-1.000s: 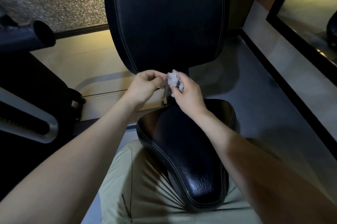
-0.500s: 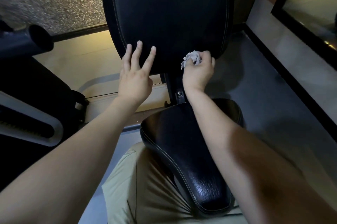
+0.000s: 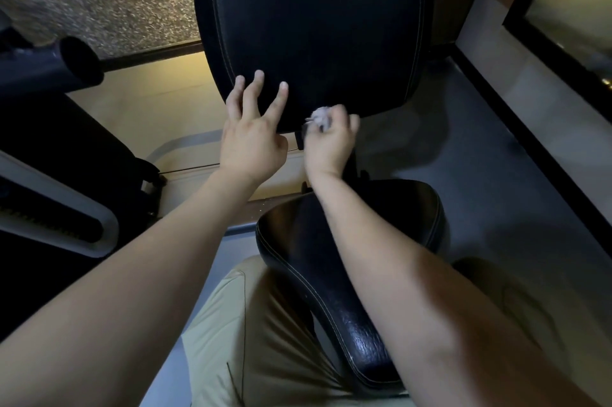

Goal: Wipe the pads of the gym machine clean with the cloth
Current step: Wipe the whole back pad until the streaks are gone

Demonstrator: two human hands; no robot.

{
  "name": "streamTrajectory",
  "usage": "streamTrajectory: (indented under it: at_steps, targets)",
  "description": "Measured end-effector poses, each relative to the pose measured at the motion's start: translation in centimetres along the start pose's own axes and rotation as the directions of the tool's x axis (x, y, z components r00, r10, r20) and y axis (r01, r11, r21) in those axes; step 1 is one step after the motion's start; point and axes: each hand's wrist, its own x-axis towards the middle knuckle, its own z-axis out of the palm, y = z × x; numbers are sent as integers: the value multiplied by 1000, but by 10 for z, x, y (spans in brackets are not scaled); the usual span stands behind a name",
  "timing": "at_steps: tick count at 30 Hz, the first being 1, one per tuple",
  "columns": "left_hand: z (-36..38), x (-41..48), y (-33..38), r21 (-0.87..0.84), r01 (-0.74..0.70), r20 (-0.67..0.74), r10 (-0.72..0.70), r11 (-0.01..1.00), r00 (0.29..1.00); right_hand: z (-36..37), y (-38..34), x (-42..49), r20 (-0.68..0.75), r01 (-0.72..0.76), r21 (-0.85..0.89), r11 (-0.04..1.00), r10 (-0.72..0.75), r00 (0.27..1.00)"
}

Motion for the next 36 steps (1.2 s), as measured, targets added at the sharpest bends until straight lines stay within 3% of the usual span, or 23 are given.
streamTrajectory:
  at_steps: [3, 6, 8, 11, 14, 16, 19, 22, 28, 32, 36]
  targets:
    - [-9, 1, -1, -4, -34, -54, 33, 999, 998, -10, 11, 5, 121, 84, -52, 995, -77, 990]
    - [-15, 8, -5, -44, -64, -146, 57, 997, 988, -37, 25, 33, -14, -1, 15, 1000, 1, 1000]
    - [-15, 14, -5, -92, -39, -132, 27, 995, 991, -38, 25, 39, -101, -74, 71, 995, 81, 992]
    - [-11, 14, -2, -106, -34, -103, 23, 994, 994, -21, 15, 23, -111, -119, 103, 987, 130, 985]
    - [-11, 13, -2, -86, -27, -95, 19, 996, 995, -31, 19, 23, -9, -45, 57, 997, 46, 999]
    - [-12, 13, -3, -77, -19, -108, 11, 997, 994, -49, 15, 42, -65, 46, 33, 998, -44, 997]
    - [-8, 12, 5, -93, 22, -131, -34, 995, 991, -73, -13, 82, -195, 263, 3, 965, -258, 946]
    - [-6, 12, 15, -120, 52, -147, -69, 991, 987, -87, -39, 114, -167, 458, -39, 888, -458, 873]
    - [-8, 16, 17, -136, 62, -173, -86, 989, 981, -94, -44, 129, -67, 409, -108, 906, -417, 906]
    - [-10, 13, 18, -139, 74, -161, -96, 988, 982, -98, -24, 113, -9, 440, -174, 881, -448, 894]
    - [-20, 19, 22, -102, 6, -224, -29, 995, 974, -95, -56, 144, -15, 487, -186, 854, -498, 867]
